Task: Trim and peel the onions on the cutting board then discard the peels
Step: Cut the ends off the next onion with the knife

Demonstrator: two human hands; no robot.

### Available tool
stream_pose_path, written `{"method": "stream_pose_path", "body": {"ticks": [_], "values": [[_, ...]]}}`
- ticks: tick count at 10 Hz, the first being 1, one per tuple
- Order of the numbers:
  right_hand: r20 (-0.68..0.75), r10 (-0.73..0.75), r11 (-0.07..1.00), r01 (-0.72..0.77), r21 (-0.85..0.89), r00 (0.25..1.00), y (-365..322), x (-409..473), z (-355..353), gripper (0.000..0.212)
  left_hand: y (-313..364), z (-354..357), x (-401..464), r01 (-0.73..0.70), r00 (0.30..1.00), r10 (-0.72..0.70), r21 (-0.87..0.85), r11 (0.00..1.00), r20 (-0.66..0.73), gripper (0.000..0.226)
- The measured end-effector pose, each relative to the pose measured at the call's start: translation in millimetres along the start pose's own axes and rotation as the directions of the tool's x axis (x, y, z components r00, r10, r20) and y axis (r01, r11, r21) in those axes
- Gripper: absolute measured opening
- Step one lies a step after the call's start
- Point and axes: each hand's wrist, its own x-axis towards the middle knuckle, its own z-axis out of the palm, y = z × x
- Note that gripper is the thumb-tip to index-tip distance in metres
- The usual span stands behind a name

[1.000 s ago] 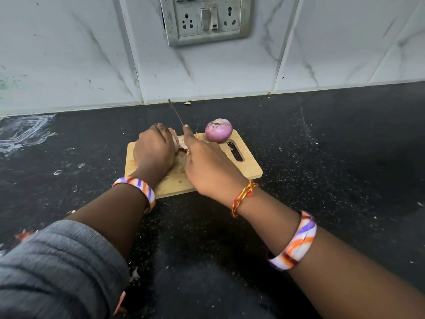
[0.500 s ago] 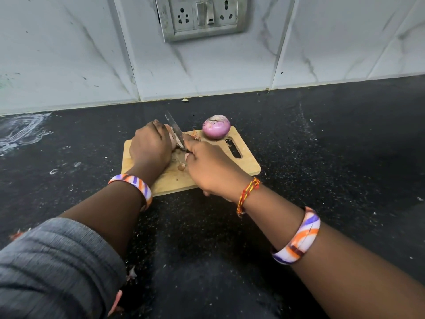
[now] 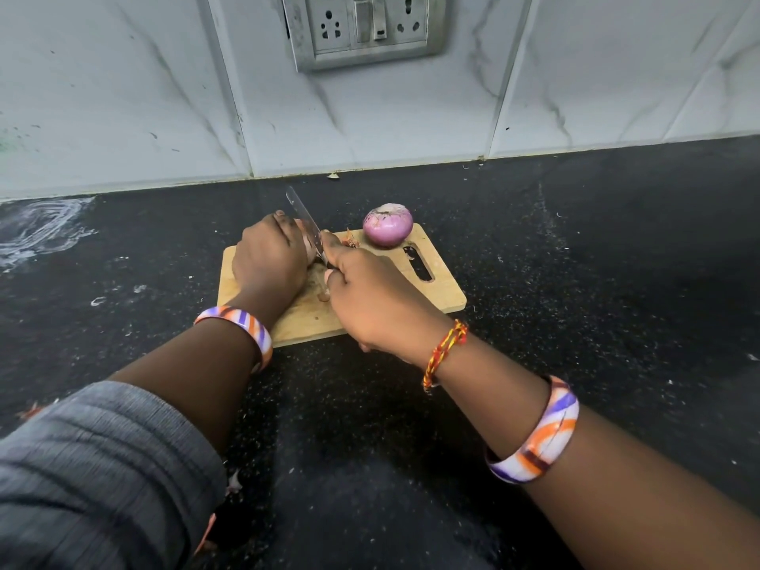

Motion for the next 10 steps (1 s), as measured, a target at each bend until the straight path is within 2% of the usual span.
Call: {"method": "stream_pose_path", "body": {"ticks": [2, 3, 4, 5, 6, 7, 10], "values": [[-0.037, 0.005, 0.994, -0.009, -0.104, 0.999, -6, 1, 14, 0.061, 2, -1, -2, -0.01, 1.0, 0.01, 0.008, 1.0, 0.009, 0.045], [0.0, 0.048, 0.989, -0.047, -0.138, 0.999, -14, -8, 6, 0.059, 5, -3, -4, -0.017, 1.0, 0.017, 0.013, 1.0, 0.017, 0.044], [-0.014, 0.061, 0.985, -0.062, -0.16, 0.998, -15, 3, 9, 0.041, 6, -3, -3, -0.011, 0.999, 0.01, 0.027, 1.0, 0.044, 0.041], [-0.121, -0.028, 0.958, -0.007, -0.287, 0.992, -21, 18, 20, 0.037, 6, -3, -1, 0.035, 0.997, -0.036, 0.023, 0.999, 0.065, 0.041], [-0.136, 0.004, 0.918, -0.058, -0.393, 0.991, -13, 24, 28, 0.052, 5, -3, -2, 0.014, 0.998, -0.016, 0.026, 1.0, 0.063, 0.042], [-0.149, -0.03, 0.887, -0.042, -0.461, 0.988, -8, 14, 29, 0.058, 7, -5, -5, 0.005, 0.999, -0.006, 0.017, 1.0, 0.051, 0.043], [-0.155, -0.066, 0.843, -0.028, -0.537, 0.986, -10, 26, 24, 0.052, 7, -1, -4, 0.024, 0.998, -0.027, 0.06, 0.998, 0.048, 0.042]]}}
